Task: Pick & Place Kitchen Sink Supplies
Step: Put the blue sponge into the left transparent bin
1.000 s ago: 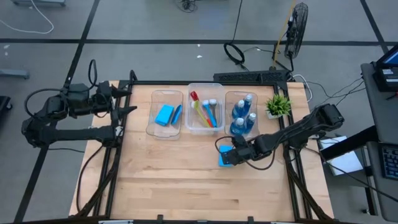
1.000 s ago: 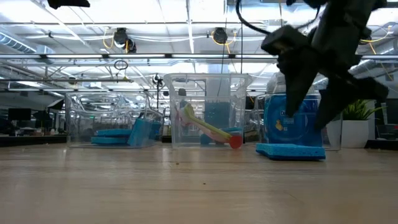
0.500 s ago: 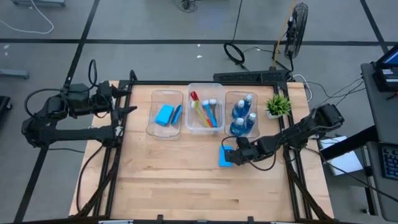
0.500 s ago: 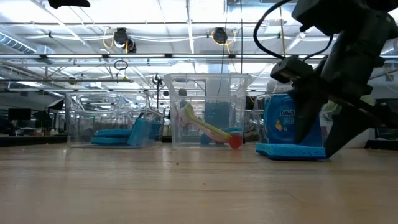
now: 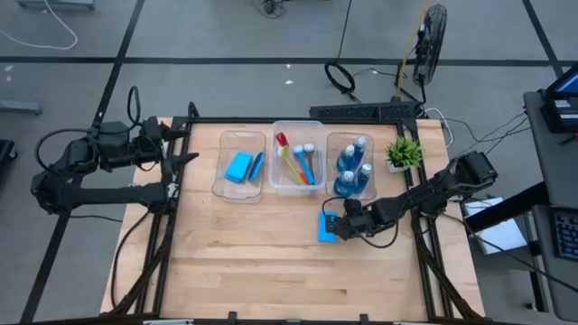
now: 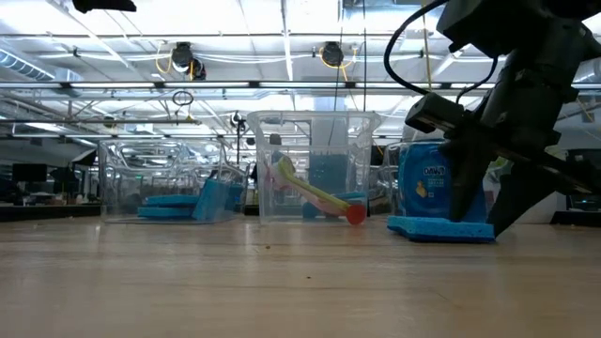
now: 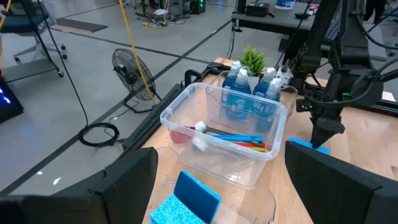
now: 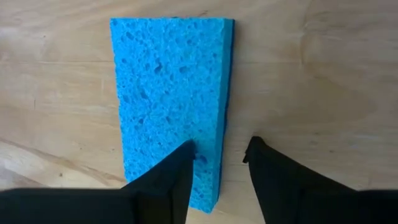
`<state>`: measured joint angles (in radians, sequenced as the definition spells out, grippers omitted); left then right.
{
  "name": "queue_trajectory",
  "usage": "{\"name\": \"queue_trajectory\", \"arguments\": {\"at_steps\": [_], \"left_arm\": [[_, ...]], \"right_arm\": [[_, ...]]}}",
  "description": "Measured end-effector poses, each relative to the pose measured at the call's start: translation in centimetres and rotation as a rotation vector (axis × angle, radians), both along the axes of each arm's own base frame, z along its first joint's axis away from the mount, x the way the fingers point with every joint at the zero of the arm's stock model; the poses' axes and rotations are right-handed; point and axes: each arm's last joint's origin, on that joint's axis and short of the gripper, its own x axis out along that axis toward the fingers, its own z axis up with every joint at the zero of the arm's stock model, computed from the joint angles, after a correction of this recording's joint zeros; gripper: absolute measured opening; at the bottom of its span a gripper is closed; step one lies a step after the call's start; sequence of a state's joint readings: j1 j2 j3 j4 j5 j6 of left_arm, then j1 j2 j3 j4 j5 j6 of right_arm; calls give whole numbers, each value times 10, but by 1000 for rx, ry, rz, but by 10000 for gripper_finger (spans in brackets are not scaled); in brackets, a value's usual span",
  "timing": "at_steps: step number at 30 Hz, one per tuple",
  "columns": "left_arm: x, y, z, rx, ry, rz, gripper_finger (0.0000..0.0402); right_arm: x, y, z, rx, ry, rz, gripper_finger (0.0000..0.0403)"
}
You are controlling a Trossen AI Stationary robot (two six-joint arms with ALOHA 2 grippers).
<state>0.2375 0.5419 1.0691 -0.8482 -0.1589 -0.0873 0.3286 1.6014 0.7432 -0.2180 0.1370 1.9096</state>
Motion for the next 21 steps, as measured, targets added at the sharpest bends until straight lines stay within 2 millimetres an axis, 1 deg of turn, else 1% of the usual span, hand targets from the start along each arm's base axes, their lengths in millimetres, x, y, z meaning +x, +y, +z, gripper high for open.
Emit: {"name": "queue_trajectory", "arguments": {"at_steps": [7, 16, 21], "left_arm": [[0, 0, 0, 0, 0, 0, 351], [0, 0, 0, 0, 0, 0, 351], [0, 0, 0, -17, -6, 6, 351]], "right_arm": [[-1, 0, -1, 7, 13, -9, 98], [-3, -1, -3, -11, 41, 25, 11], [-3, 3, -3, 4, 39, 108, 3]]}}
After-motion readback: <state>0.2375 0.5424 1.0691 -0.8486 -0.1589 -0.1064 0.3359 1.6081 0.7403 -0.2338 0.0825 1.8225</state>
